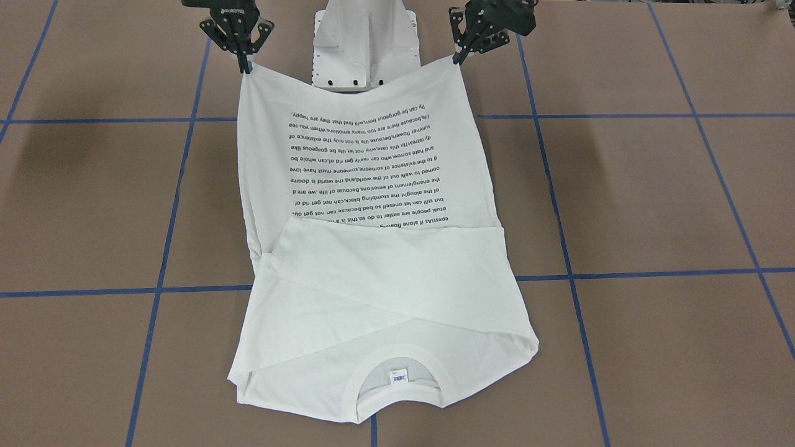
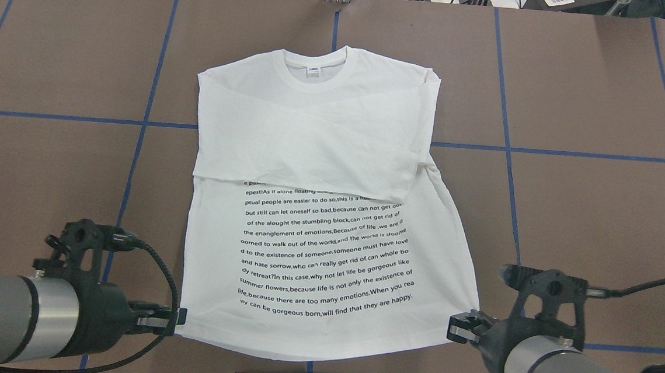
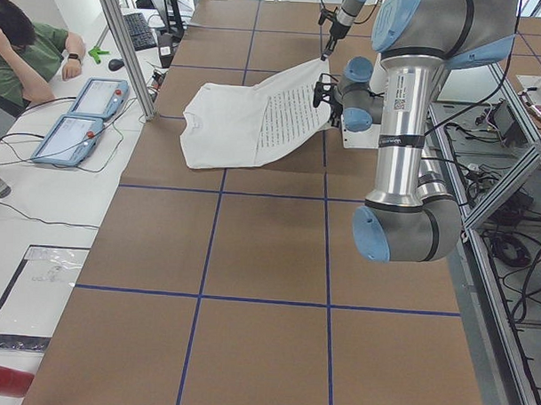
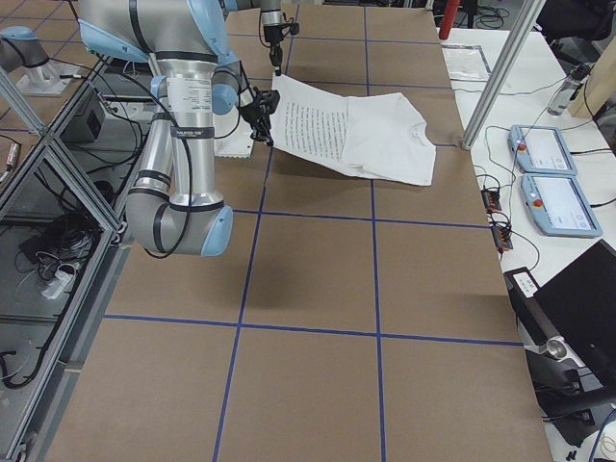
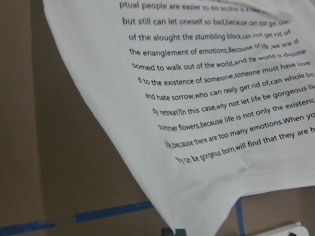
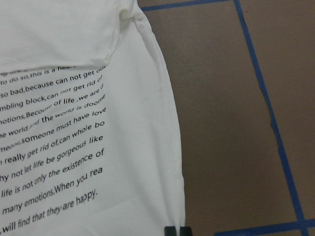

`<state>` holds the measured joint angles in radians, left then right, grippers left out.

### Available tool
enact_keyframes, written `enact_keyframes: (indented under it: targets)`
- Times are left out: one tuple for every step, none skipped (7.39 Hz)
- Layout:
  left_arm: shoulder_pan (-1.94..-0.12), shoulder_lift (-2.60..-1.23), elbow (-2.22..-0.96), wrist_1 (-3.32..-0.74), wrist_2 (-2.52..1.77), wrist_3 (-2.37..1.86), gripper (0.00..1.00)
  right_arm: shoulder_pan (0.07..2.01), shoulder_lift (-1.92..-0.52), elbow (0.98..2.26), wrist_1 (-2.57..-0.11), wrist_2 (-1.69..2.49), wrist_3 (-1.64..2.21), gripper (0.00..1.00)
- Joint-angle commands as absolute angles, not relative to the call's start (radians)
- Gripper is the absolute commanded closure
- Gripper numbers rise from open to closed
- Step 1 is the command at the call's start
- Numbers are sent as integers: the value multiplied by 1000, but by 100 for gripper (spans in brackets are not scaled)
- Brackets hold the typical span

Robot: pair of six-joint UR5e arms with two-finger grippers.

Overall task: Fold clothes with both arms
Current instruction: 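Lift the hem with both grippers and fold it toward the collar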

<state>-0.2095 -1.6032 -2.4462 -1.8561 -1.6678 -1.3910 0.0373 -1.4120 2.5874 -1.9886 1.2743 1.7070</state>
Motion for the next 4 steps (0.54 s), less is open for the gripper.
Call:
enact_keyframes:
  targets:
    - [-331, -1658, -2595, -1653, -1805, -1350, 100, 157, -1262, 2681, -2213, 1420, 1666, 100]
    - [-401, -1751, -2576, -1567, -1816, -1253, 100, 243, -1153, 2645, -2255, 1442, 1549, 100]
    - [-484, -1861, -2533, -1448, -1816, -1150, 100, 309, -1122, 2602, -2250, 1457, 1493, 100]
    - [-596, -1949, -2466, -1375, -1821, -1055, 100, 428, -1089, 2565, -2243, 1536, 1386, 100]
